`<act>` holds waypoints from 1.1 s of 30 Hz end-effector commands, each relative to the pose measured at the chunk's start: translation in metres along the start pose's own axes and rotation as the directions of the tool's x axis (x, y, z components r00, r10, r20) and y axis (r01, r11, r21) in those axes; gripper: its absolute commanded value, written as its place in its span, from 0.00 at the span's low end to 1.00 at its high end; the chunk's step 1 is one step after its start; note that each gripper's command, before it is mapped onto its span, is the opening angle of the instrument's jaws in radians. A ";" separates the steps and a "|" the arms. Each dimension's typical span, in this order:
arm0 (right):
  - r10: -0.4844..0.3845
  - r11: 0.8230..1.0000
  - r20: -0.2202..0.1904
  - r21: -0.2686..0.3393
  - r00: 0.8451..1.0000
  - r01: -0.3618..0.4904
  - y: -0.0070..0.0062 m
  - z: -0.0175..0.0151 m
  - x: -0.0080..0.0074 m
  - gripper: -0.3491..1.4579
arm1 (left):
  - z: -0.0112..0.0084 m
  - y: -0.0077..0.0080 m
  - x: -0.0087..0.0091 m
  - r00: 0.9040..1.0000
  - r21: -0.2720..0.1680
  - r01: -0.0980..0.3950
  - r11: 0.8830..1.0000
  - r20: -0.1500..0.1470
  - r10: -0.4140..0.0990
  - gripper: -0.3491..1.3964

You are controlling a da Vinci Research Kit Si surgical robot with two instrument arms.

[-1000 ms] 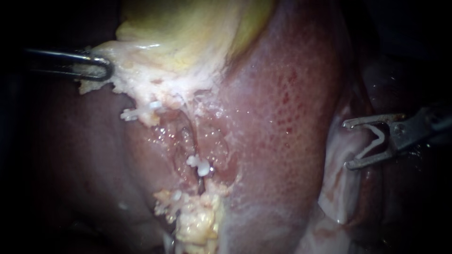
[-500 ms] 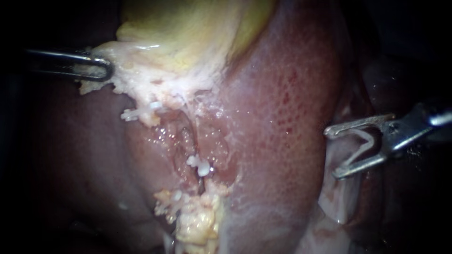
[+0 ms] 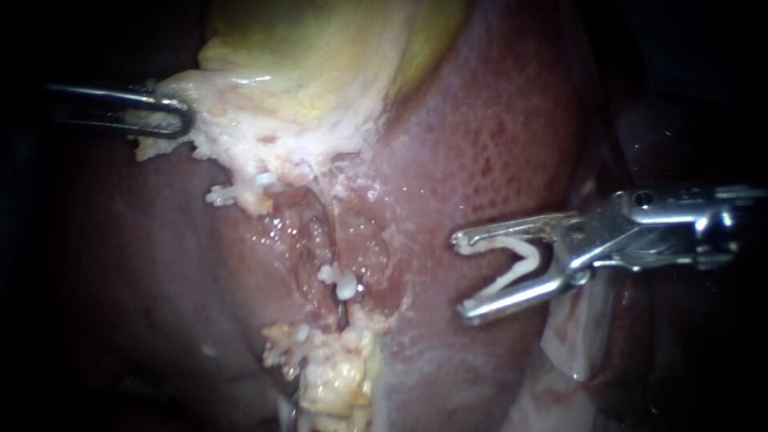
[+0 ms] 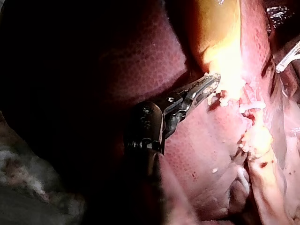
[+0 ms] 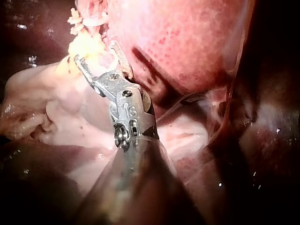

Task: Clipping second clip right tube

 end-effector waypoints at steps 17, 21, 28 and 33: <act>0.179 0.983 -0.050 -0.023 0.983 -0.180 0.0039 0.0064 -0.0003 0.46 | 0.0002 0.0001 -0.0001 1.000 0.002 0.000 1.000 -0.001 0.000 0.00; 0.206 0.978 -0.053 -0.030 0.977 -0.208 0.0046 0.0078 -0.0005 0.46 | 0.0003 0.0001 -0.0001 1.000 0.003 0.000 1.000 -0.001 0.000 0.00; 0.259 0.965 -0.079 -0.027 0.963 -0.262 0.0054 0.0102 -0.0004 0.47 | 0.0004 0.0002 -0.0001 1.000 0.004 0.000 1.000 -0.001 0.000 0.00; 0.267 0.962 -0.095 -0.027 0.959 -0.271 0.0057 0.0115 -0.0003 0.47 | 0.0005 0.0002 -0.0001 1.000 0.005 0.000 1.000 -0.002 0.000 0.00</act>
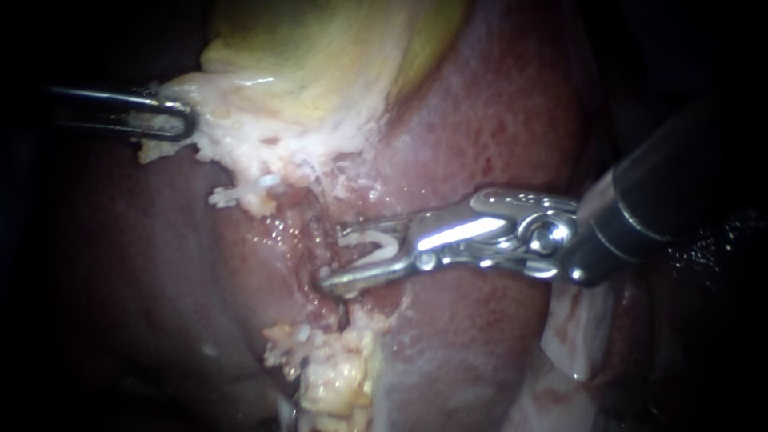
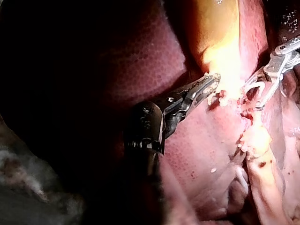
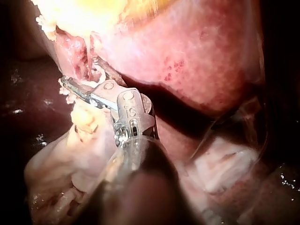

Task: Clipping second clip right tube

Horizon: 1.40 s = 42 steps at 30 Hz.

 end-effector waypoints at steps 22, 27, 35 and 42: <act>0.057 0.989 -0.061 0.141 0.996 -0.048 -0.0027 0.0015 0.0001 0.47 | 0.0001 0.0001 0.0000 1.000 0.004 0.000 1.000 -0.001 0.000 0.00; 0.051 0.982 -0.062 0.183 0.997 -0.039 -0.0037 0.0016 0.0003 0.47 | 0.0001 0.0001 0.0000 1.000 0.004 0.000 1.000 -0.001 0.000 0.00; 0.050 0.981 -0.067 0.192 0.996 -0.037 -0.0041 0.0015 0.0002 0.42 | 0.0001 0.0001 0.0000 1.000 0.004 0.000 1.000 -0.001 0.000 0.00; 0.050 0.980 -0.066 0.193 0.997 -0.037 -0.0041 0.0012 0.0001 0.29 | 0.0002 0.0001 0.0000 1.000 0.005 0.000 1.000 -0.001 0.000 0.00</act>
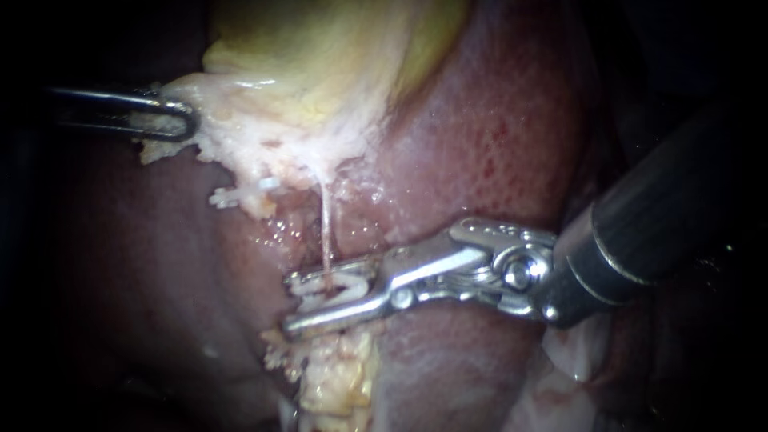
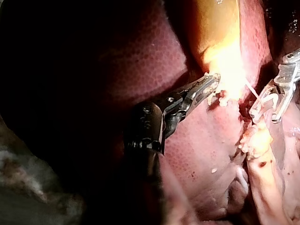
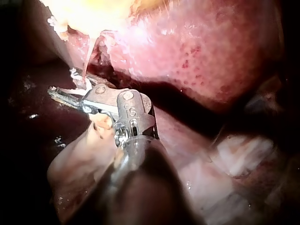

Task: Clipping second clip right tube

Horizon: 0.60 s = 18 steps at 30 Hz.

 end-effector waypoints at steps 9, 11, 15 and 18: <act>0.025 1.000 0.002 0.004 1.000 -0.025 -0.0003 -0.0008 0.0001 0.00 | 0.0001 0.0000 -0.0001 1.000 0.001 0.000 1.000 0.000 0.000 0.00; 0.061 0.998 0.002 0.004 0.998 -0.061 -0.0004 -0.0010 0.0001 0.00 | 0.0001 0.0000 -0.0001 1.000 0.001 0.000 1.000 0.000 0.000 0.00; 0.061 0.998 0.002 0.005 0.998 -0.061 -0.0003 -0.0010 0.0001 0.00 | 0.0002 0.0001 -0.0001 1.000 0.001 0.000 1.000 0.000 0.000 0.00; 0.061 0.998 0.003 0.005 0.998 -0.061 -0.0003 -0.0010 0.0001 0.00 | 0.0002 0.0001 -0.0001 1.000 0.001 0.000 1.000 0.000 0.000 0.00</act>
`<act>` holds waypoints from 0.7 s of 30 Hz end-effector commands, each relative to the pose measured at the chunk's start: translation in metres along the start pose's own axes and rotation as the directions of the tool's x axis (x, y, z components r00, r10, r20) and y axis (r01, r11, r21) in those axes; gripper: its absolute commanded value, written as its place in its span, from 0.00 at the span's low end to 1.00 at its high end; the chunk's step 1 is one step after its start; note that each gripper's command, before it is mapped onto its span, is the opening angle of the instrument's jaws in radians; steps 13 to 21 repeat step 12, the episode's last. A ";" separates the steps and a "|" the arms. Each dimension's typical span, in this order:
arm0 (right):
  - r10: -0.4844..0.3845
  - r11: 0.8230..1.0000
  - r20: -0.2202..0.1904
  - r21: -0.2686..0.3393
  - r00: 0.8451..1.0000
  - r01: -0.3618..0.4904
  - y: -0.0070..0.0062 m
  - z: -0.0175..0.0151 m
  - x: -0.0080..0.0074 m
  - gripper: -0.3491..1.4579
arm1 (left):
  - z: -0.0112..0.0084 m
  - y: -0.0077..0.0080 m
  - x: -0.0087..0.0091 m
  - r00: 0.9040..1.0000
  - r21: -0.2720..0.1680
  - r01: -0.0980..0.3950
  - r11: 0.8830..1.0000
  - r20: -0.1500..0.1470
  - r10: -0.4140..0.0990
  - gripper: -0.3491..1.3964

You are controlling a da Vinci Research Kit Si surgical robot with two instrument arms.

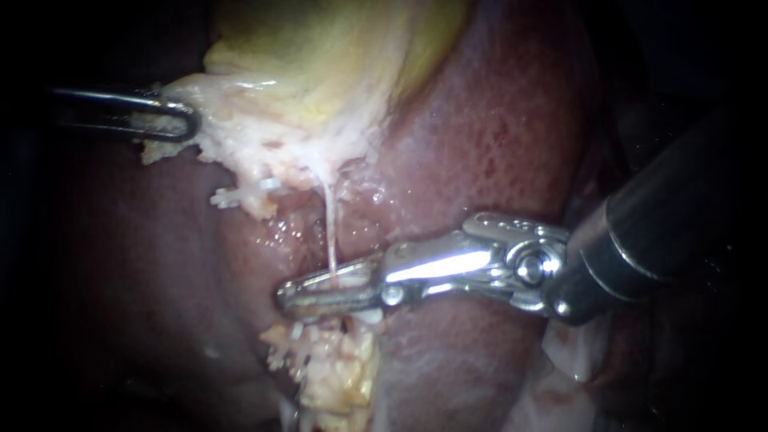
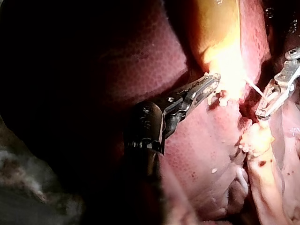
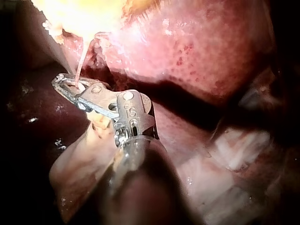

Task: Clipping second clip right tube

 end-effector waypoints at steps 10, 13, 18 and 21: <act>-0.001 1.000 0.001 0.000 1.000 0.001 0.0002 0.0001 -0.0002 0.00 | 0.0001 0.0000 0.0000 1.000 0.001 0.000 1.000 0.000 0.000 0.00; -0.001 1.000 0.001 0.000 1.000 0.001 0.0003 0.0001 -0.0002 0.00 | 0.0001 0.0000 0.0000 1.000 0.001 0.000 1.000 0.000 0.000 0.00; -0.001 1.000 0.001 0.000 1.000 0.001 0.0003 0.0001 -0.0002 0.00 | 0.0001 0.0000 0.0000 1.000 0.001 0.000 1.000 0.000 0.000 0.00; -0.001 1.000 0.001 0.000 1.000 0.001 0.0003 0.0001 -0.0002 0.00 | 0.0001 0.0000 0.0000 1.000 0.001 0.000 1.000 0.000 0.000 0.00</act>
